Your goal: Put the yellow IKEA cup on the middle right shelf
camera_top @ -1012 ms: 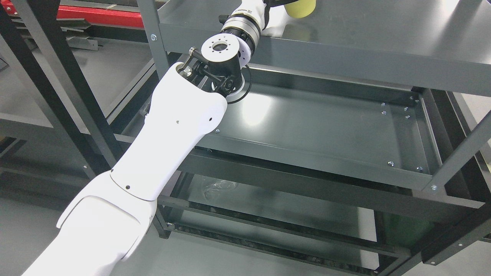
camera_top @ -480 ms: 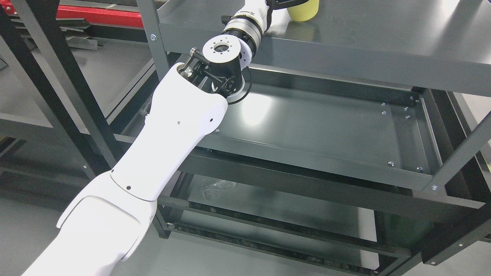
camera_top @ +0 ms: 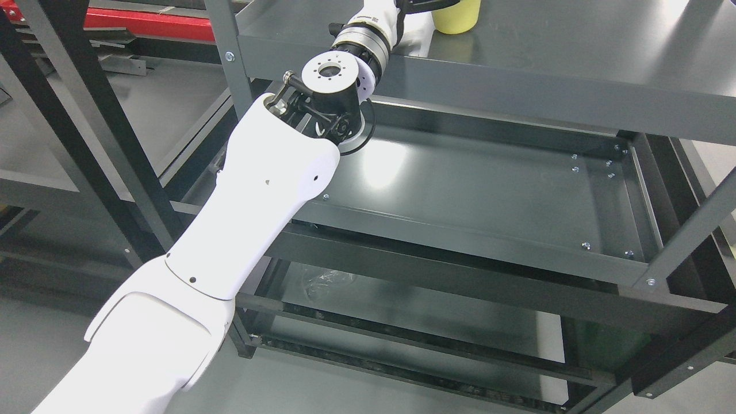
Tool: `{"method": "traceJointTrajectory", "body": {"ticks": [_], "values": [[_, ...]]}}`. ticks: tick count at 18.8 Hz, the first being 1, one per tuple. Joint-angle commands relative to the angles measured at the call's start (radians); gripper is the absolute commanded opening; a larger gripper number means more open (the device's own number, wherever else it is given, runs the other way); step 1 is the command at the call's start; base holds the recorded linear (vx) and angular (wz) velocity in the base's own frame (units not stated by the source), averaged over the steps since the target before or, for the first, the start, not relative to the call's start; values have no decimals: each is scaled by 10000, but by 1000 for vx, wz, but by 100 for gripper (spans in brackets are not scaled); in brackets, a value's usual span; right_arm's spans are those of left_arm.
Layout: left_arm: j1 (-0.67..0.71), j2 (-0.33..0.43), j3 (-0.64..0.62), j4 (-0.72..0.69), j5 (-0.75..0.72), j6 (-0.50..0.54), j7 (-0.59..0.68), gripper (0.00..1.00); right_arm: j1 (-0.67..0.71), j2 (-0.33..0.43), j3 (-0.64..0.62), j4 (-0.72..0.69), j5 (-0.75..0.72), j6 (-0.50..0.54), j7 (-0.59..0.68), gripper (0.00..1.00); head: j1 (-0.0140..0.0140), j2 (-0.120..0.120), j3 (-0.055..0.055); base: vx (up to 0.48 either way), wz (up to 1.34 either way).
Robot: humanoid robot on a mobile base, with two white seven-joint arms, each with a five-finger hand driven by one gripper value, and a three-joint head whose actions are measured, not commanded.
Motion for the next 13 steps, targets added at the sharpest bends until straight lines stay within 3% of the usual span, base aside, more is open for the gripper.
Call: {"method": "traceJointTrajectory", "body": {"ticks": [1, 13], "values": [[-68, 174, 25, 146, -14, 6, -750, 99, 138, -175, 169, 0, -245, -5, -6, 99, 0, 0, 0, 0, 0], [-68, 174, 270, -68, -335, 6, -768, 99, 138, -175, 169, 0, -245, -20, -6, 99, 0, 0, 0, 0, 0]]}}
